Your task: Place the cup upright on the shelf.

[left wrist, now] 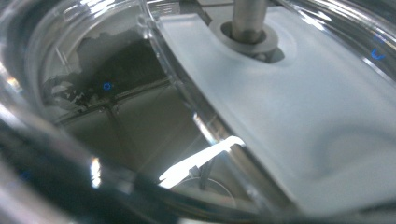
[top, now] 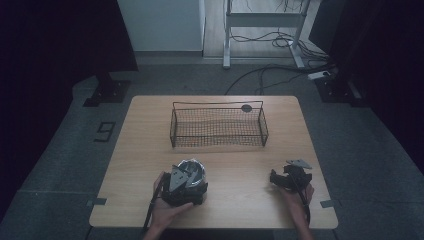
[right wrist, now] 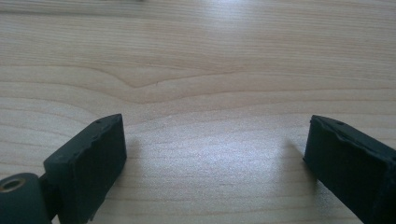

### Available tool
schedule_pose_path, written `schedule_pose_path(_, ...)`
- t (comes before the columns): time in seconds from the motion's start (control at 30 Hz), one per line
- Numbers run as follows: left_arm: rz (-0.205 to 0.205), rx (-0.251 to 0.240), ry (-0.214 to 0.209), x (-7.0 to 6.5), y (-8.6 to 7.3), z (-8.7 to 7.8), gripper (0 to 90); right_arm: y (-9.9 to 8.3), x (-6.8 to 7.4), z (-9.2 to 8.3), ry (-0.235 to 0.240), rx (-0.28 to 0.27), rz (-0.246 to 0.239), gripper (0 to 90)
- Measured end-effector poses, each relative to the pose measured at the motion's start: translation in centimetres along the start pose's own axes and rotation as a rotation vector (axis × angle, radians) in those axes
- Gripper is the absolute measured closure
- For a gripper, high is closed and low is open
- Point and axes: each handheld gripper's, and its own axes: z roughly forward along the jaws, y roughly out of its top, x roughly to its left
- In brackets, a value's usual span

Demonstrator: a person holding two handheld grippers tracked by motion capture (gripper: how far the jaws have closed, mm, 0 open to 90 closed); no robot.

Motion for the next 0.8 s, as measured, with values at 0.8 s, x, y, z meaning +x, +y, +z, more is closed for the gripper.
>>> schedule_pose_path(0.8,0.015,-0.030,-0.021,-0.03,0.56,-0.78,3.7,0.00,0.01,-0.04,0.001,-0.002,-0.003,6.2)
